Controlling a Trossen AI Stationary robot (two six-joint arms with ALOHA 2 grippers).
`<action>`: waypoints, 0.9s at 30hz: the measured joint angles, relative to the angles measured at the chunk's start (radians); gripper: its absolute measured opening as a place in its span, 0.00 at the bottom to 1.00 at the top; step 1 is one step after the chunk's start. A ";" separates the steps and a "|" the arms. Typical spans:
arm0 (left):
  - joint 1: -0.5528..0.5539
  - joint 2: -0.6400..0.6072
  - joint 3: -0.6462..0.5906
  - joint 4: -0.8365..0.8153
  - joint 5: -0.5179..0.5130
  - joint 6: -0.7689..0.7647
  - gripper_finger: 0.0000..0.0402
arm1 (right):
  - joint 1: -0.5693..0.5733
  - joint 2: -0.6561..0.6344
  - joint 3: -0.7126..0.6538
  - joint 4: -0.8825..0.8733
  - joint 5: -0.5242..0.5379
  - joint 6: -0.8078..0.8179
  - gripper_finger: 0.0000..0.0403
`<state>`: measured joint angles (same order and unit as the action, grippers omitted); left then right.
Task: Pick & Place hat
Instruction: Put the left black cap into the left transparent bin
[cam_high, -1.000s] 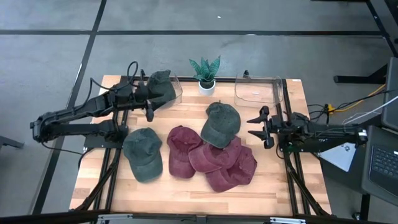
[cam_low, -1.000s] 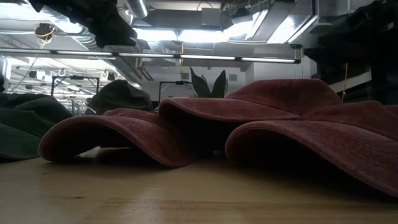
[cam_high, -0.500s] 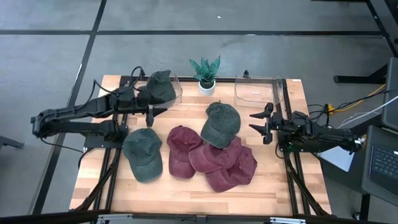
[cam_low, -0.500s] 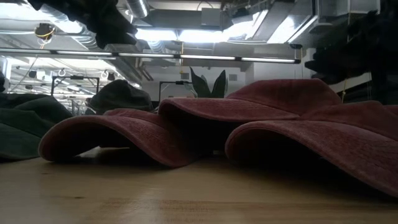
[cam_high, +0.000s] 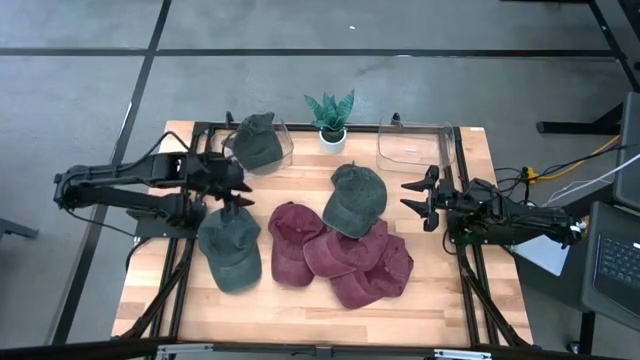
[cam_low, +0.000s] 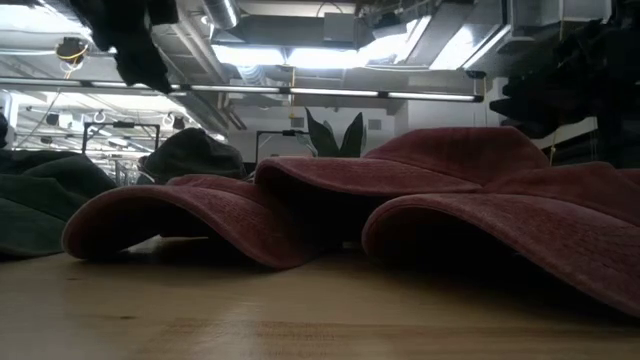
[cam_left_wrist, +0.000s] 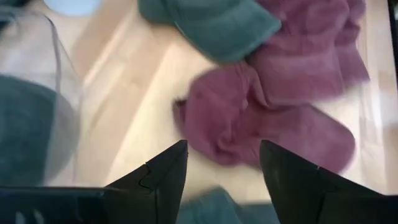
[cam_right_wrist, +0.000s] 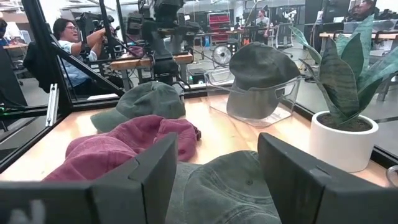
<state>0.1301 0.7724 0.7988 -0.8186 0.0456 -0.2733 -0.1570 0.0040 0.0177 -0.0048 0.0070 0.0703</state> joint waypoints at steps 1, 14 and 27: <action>-0.019 0.008 0.012 -0.026 0.000 -0.023 0.49 | 0.000 0.000 0.000 0.000 0.000 0.000 0.55; -0.222 0.130 0.053 -0.334 0.006 -0.410 0.49 | 0.000 0.000 0.000 0.001 0.000 0.000 0.55; -0.408 0.272 0.053 -0.475 -0.029 -0.476 0.49 | 0.000 0.000 0.000 0.001 0.000 0.000 0.55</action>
<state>-0.2775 1.0446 0.8520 -1.2938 0.0166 -0.7491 -0.1570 0.0040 0.0173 -0.0040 0.0067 0.0704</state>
